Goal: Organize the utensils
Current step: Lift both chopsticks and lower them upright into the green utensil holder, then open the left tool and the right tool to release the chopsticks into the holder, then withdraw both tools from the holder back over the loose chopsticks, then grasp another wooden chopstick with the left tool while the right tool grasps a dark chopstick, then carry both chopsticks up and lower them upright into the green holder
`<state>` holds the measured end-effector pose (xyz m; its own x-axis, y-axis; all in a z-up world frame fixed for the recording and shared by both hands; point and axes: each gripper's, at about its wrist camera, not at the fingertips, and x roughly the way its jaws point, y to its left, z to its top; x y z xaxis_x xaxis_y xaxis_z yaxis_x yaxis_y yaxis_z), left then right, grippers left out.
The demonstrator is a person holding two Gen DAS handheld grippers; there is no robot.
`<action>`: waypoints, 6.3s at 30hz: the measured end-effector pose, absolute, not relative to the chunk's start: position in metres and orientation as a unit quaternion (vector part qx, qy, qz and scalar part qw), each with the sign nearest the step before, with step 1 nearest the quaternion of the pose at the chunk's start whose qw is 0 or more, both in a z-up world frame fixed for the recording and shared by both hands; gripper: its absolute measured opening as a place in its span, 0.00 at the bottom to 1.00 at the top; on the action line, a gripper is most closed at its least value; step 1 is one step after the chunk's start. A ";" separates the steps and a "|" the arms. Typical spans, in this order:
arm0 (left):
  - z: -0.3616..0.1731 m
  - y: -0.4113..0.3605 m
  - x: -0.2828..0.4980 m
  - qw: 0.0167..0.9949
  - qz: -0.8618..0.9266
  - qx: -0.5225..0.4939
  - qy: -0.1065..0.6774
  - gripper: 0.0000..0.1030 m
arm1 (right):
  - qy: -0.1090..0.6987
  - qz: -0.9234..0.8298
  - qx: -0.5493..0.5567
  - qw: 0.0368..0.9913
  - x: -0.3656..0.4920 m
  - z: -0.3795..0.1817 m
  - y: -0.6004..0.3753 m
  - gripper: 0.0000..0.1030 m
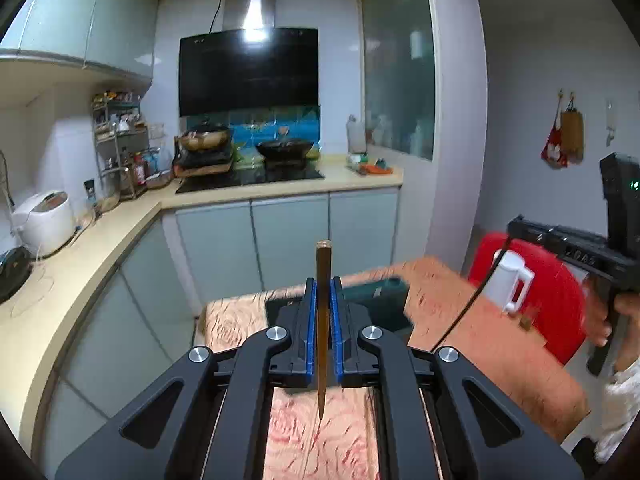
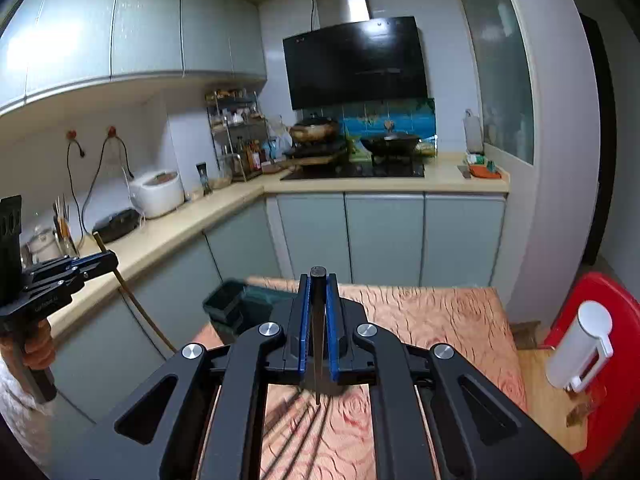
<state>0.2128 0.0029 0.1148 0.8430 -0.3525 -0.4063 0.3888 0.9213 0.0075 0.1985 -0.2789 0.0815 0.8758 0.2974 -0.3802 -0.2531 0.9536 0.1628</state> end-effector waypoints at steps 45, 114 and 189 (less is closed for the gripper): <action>0.051 -0.031 0.248 0.981 -0.085 0.055 0.165 0.69 | 0.200 0.134 0.002 0.971 0.233 0.054 -0.229 0.58; -0.131 0.018 0.128 0.932 -0.041 0.011 0.361 0.71 | 0.351 0.112 0.007 0.930 0.086 -0.153 -0.253 0.58; 0.085 -0.006 0.179 0.959 -0.185 0.050 0.210 0.05 | 0.221 0.167 0.053 0.959 0.182 0.058 -0.266 0.08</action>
<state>0.1793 -0.0060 0.0853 0.8437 -0.3335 -0.4207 0.3756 0.9266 0.0187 0.1820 -0.2657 0.0583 0.8465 0.3433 -0.4069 -0.2968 0.9388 0.1748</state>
